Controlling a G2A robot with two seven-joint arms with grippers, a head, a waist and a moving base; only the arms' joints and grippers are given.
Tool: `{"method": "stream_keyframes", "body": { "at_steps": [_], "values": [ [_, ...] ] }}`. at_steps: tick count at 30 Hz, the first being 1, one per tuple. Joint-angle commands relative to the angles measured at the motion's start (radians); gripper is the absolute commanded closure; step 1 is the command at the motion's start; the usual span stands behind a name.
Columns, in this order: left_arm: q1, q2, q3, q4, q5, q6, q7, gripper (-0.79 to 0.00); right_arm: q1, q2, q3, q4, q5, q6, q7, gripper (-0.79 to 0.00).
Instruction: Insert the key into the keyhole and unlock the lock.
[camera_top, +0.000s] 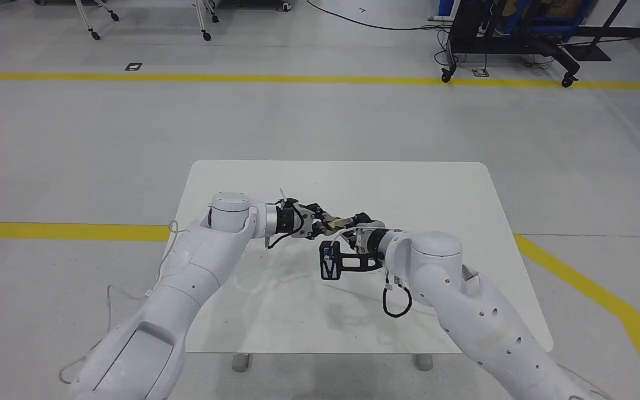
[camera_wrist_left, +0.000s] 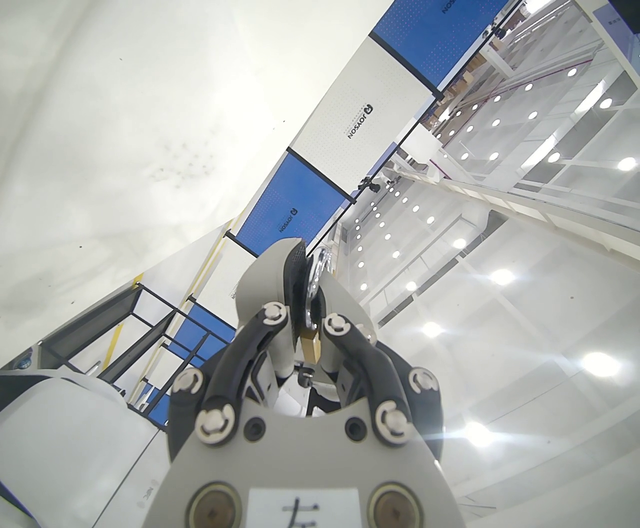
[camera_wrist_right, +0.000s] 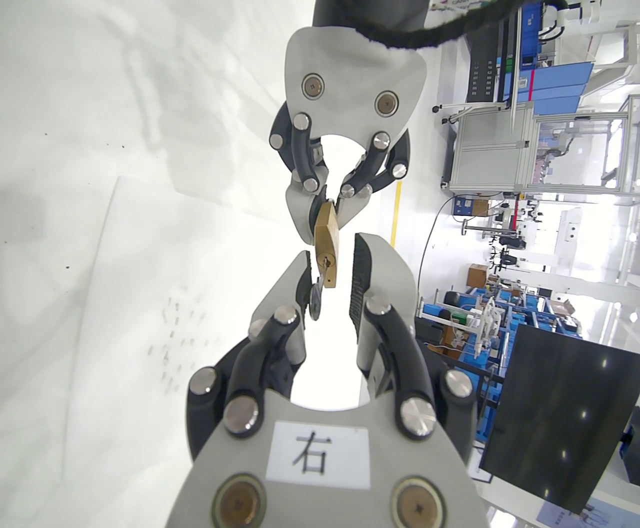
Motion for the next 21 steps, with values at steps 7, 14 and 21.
{"method": "stream_keyframes", "body": {
  "at_steps": [7, 14, 21],
  "values": [
    [0.001, 0.001, -0.002, -0.003, -0.001, 0.0, 0.002, 0.0, 0.007, -0.003, 0.0, 0.01, 0.007, -0.001, 0.005, -0.169],
    [0.002, 0.001, -0.002, -0.006, 0.001, -0.001, 0.003, 0.0, 0.011, -0.005, 0.0, 0.015, 0.011, -0.004, 0.007, -0.182],
    [0.003, 0.002, -0.003, -0.006, 0.001, -0.001, 0.002, 0.0, 0.018, -0.007, -0.002, 0.021, 0.013, -0.008, 0.006, -0.179]
  ]
}}
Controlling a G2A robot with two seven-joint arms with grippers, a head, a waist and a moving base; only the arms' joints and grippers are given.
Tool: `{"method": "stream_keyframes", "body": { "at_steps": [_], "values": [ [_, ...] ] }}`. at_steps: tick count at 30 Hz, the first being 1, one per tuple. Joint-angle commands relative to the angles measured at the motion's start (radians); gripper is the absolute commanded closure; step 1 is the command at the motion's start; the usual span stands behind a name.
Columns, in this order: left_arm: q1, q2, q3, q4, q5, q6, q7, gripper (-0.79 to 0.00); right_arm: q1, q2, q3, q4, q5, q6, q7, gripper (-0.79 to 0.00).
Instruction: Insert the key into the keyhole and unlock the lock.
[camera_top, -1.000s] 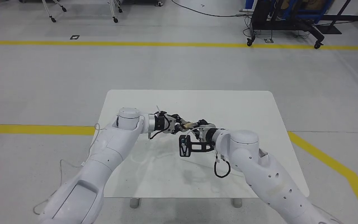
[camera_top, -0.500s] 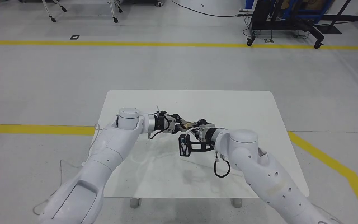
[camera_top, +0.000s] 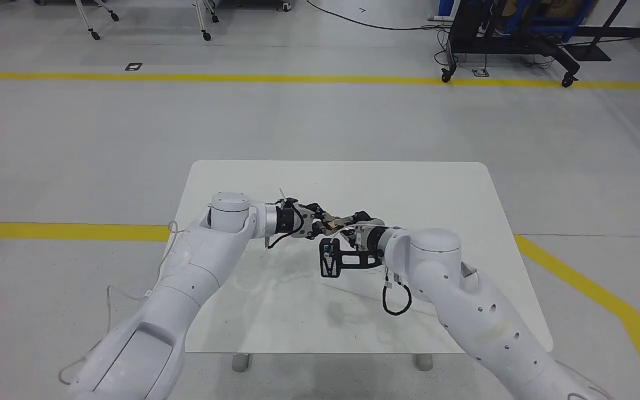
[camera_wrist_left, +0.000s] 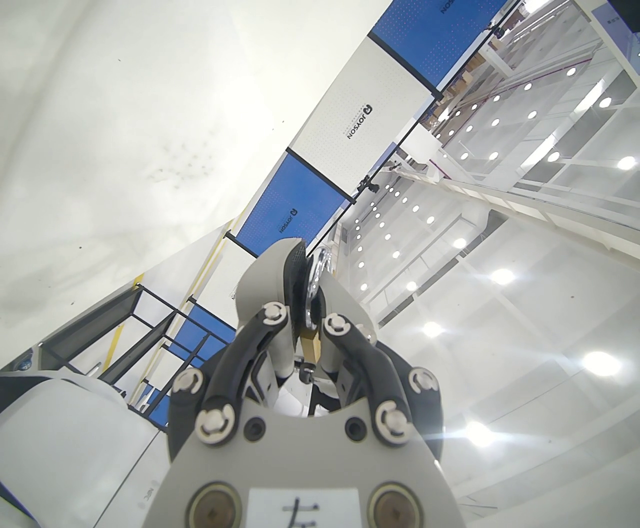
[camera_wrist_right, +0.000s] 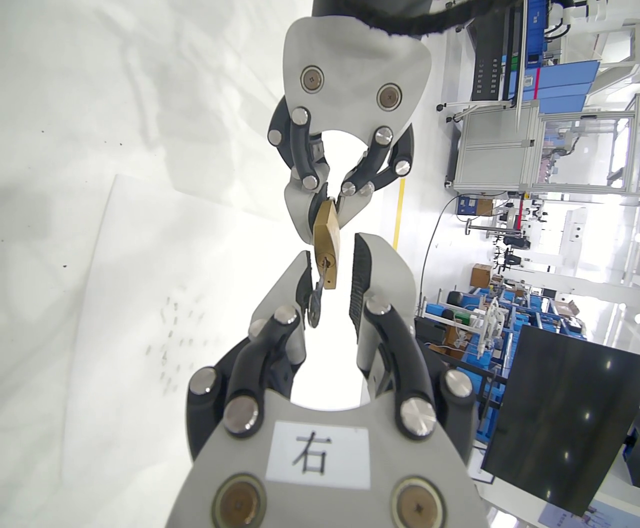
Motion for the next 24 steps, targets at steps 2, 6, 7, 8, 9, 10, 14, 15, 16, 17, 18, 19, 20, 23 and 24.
{"method": "stream_keyframes", "body": {
  "at_steps": [2, 6, 7, 8, 9, 10, 14, 15, 16, 17, 18, 19, 20, 23, 24],
  "values": [
    [0.0, 0.0, 0.0, 0.0, 0.001, 0.0, 0.001, 0.0, 0.001, 0.0, -0.001, 0.0, -0.001, -0.002, 0.002, -0.182],
    [0.0, 0.0, 0.001, -0.001, 0.001, -0.001, 0.002, 0.0, 0.0, -0.001, -0.001, -0.003, 0.0, -0.004, 0.005, -0.234],
    [0.0, 0.0, 0.001, -0.001, 0.001, -0.001, 0.002, 0.0, -0.001, -0.001, 0.0, -0.003, -0.001, -0.005, 0.007, -0.274],
    [0.0, 0.0, 0.001, -0.001, 0.001, -0.001, 0.002, 0.0, -0.001, -0.001, 0.0, -0.004, 0.0, -0.005, 0.008, -0.314],
    [0.0, 0.0, 0.001, -0.001, 0.001, -0.001, 0.003, 0.0, -0.002, -0.001, 0.0, -0.004, 0.0, -0.005, 0.009, -0.326],
    [0.0, 0.0, 0.001, -0.001, 0.001, -0.001, 0.003, 0.0, -0.002, -0.002, 0.0, -0.005, 0.0, -0.005, 0.01, -0.329],
    [0.0, 0.0, 0.001, -0.001, 0.001, -0.001, 0.003, 0.0, -0.004, -0.002, 0.0, -0.007, 0.0, -0.006, 0.012, -0.342],
    [0.0, 0.0, 0.001, -0.001, 0.001, -0.001, 0.003, 0.0, -0.004, -0.002, 0.0, -0.008, 0.0, -0.006, 0.012, -0.342],
    [0.0, 0.0, 0.001, -0.002, 0.001, -0.002, 0.002, 0.0, -0.005, -0.002, 0.0, -0.008, 0.001, -0.006, 0.013, -0.345],
    [0.0, 0.0, 0.001, -0.001, 0.001, -0.003, 0.002, 0.0, -0.005, -0.002, 0.001, -0.009, 0.001, -0.006, 0.013, -0.345],
    [0.0, 0.0, 0.0, 0.0, 0.0, -0.003, 0.003, 0.0, -0.006, -0.002, 0.001, -0.01, 0.001, -0.007, 0.014, -0.348],
    [0.0, 0.0, 0.0, 0.0, -0.001, -0.003, 0.003, 0.0, -0.006, -0.002, 0.002, -0.011, 0.001, -0.007, 0.013, -0.348],
    [-0.001, 0.0, 0.0, 0.001, 0.0, -0.002, 0.004, 0.0, -0.008, -0.002, 0.002, -0.013, 0.001, -0.009, 0.012, -0.345],
    [-0.004, 0.001, -0.005, 0.005, 0.002, -0.009, 0.013, 0.0, -0.017, 0.0, 0.01, -0.018, 0.002, -0.012, 0.008, -0.339],
    [-0.005, 0.002, -0.007, 0.007, 0.003, -0.011, 0.014, 0.0, -0.024, 0.001, 0.015, -0.023, 0.003, -0.012, 0.005, -0.336]
  ]
}}
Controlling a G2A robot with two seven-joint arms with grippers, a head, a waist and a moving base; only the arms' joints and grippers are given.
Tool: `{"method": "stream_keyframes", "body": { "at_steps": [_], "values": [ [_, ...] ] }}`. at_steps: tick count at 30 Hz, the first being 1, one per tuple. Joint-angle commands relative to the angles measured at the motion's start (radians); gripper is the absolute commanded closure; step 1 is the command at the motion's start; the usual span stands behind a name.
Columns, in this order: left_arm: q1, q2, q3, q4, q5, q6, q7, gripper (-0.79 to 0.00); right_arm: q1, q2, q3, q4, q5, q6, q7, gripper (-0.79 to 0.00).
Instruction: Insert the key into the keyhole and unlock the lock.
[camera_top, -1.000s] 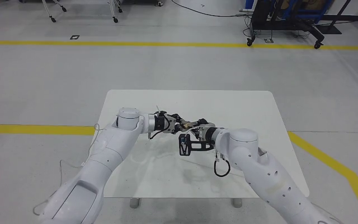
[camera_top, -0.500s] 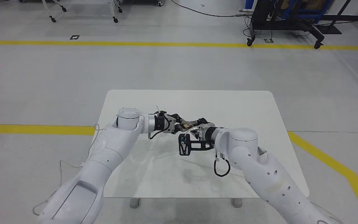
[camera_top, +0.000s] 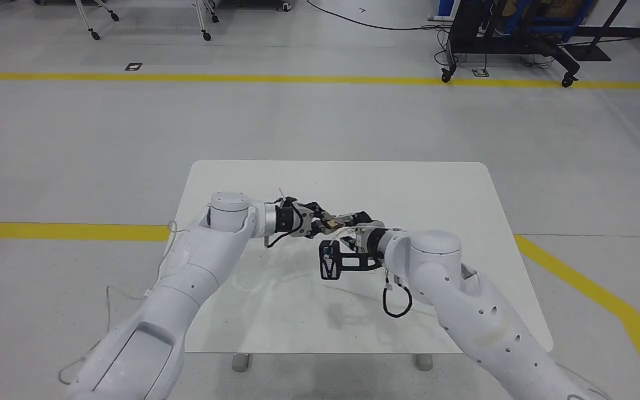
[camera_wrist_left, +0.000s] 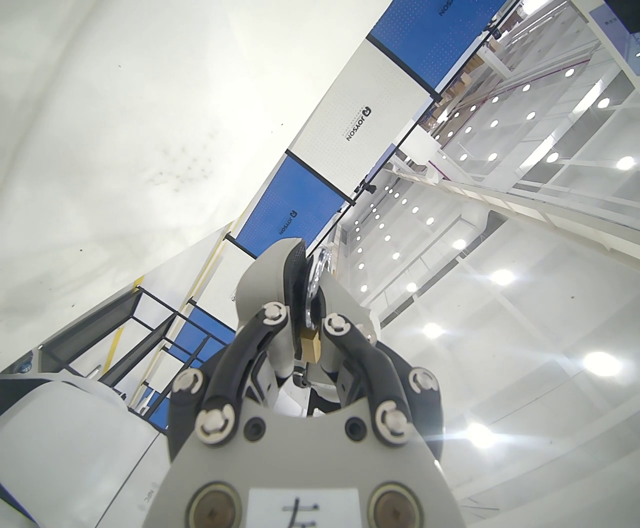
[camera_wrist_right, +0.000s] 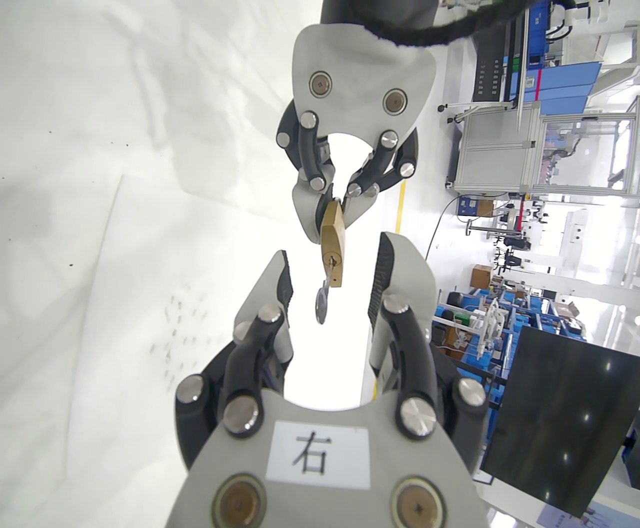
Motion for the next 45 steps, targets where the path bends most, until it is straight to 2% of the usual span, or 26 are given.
{"method": "stream_keyframes", "body": {
  "at_steps": [1, 8, 11, 13, 15, 18, 43, 45],
  "values": [
    [-0.002, 0.001, -0.004, 0.003, 0.0, -0.004, 0.002, 0.0, -0.012, 0.003, 0.011, -0.01, 0.001, 0.001, -0.004, -0.332],
    [0.0, 0.003, -0.009, 0.0, -0.002, -0.003, 0.005, 0.0, -0.073, 0.015, 0.053, -0.064, -0.021, 0.011, -0.019, -0.314],
    [0.001, 0.003, -0.009, -0.002, -0.001, -0.001, 0.005, 0.0, -0.085, 0.018, 0.061, -0.072, -0.029, 0.01, -0.026, -0.249],
    [0.002, 0.003, -0.009, -0.003, -0.001, -0.001, 0.005, 0.0, -0.086, 0.019, 0.065, -0.067, -0.029, 0.013, -0.032, -0.175],
    [0.002, 0.003, -0.009, -0.004, 0.001, -0.002, 0.008, 0.0, -0.08, 0.018, 0.063, -0.054, -0.033, 0.016, -0.027, -0.157],
    [0.004, 0.004, -0.008, -0.007, 0.005, -0.002, 0.01, 0.0, -0.067, 0.015, 0.05, -0.041, -0.032, 0.022, -0.02, 0.0],
    [0.01, 0.004, -0.008, -0.013, -0.006, 0.007, 0.001, 0.0, 0.007, -0.012, -0.015, 0.016, 0.001, 0.038, 0.052, 0.0],
    [0.01, 0.004, -0.008, -0.014, -0.007, 0.007, 0.001, 0.0, 0.006, -0.012, -0.013, 0.013, 0.002, 0.04, 0.056, -0.354]
  ]
}}
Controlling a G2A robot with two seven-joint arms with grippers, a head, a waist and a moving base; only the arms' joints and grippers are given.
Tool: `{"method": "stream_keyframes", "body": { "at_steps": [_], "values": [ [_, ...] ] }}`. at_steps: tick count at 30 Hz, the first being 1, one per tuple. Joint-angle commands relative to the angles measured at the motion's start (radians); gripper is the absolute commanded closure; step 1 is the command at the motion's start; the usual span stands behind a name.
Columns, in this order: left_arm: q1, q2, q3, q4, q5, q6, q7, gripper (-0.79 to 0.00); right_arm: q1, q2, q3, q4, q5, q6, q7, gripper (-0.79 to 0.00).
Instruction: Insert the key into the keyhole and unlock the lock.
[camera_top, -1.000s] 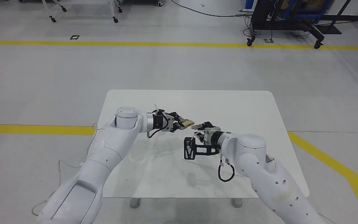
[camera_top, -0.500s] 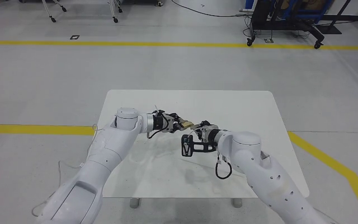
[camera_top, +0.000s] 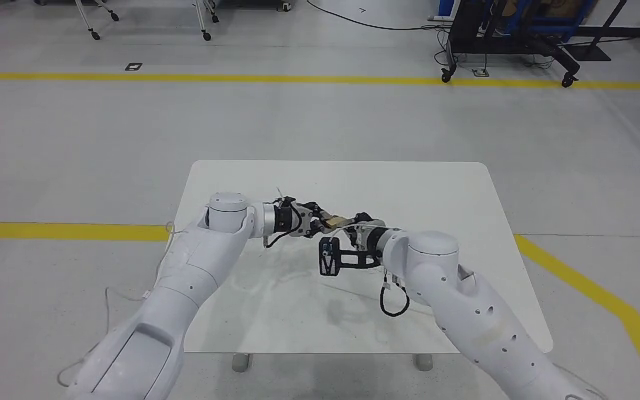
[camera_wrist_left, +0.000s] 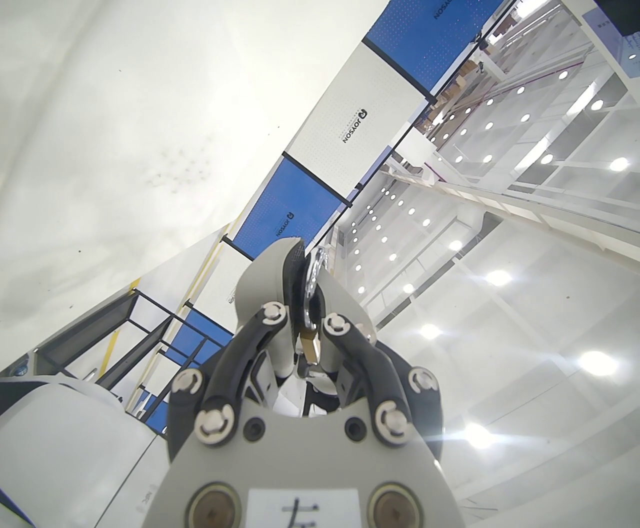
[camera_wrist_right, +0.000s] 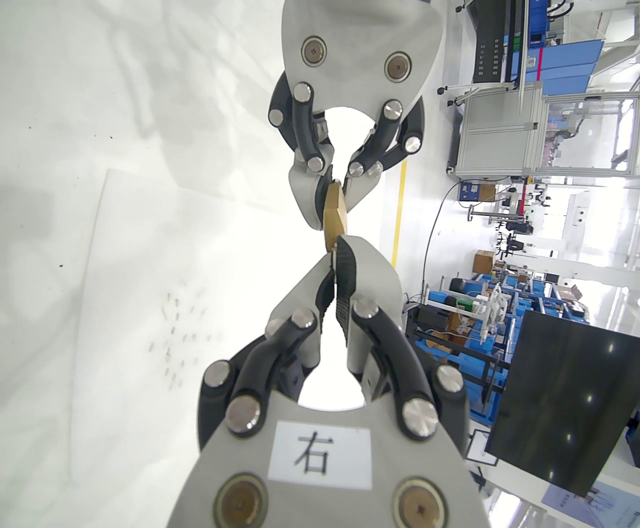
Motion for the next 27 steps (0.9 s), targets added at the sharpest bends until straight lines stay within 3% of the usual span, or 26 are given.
{"method": "stream_keyframes", "body": {
  "at_steps": [1, 2, 6, 12, 17, 21, 25, 26, 27],
  "values": [
    [0.0, 0.0, 0.0, 0.0, 0.0, 0.0, 0.001, 0.0, -0.002, 0.0, 0.002, -0.004, 0.003, 0.0, 0.002, -0.674],
    [0.0, 0.0, 0.0, 0.0, -0.001, -0.001, 0.002, 0.0, -0.004, 0.0, 0.004, -0.007, 0.003, 0.001, 0.003, -0.785],
    [0.0, 0.0, -0.001, 0.0, -0.002, -0.002, 0.008, 0.0, -0.021, -0.002, 0.035, -0.02, 0.03, 0.067, 0.02, -0.785],
    [0.0, -0.001, -0.003, -0.001, -0.002, -0.002, 0.023, 0.0, -0.021, -0.002, 0.035, -0.02, 0.03, 0.067, 0.02, -0.785],
    [0.007, 0.0, -0.025, -0.016, -0.011, -0.071, 0.088, 0.0, -0.023, -0.002, 0.038, -0.022, 0.039, 0.077, 0.01, -0.785],
    [0.028, 0.005, -0.065, -0.051, -0.018, -0.195, 0.173, 0.0, -0.08, 0.006, 0.149, -0.016, 0.198, 0.16, -0.197, -0.785],
    [0.054, 0.012, -0.09, -0.09, -0.017, -0.25, 0.184, 0.0, -0.148, 0.023, 0.289, 0.031, 0.421, 0.081, -0.489, -0.785],
    [0.059, 0.014, -0.093, -0.1, -0.013, -0.258, 0.183, 0.0, -0.157, 0.027, 0.316, 0.054, 0.46, 0.04, -0.546, -0.717],
    [0.065, 0.016, -0.097, -0.11, -0.006, -0.271, 0.186, 0.0, -0.162, 0.031, 0.336, 0.076, 0.48, 0.001, -0.582, -0.48]
  ]
}}
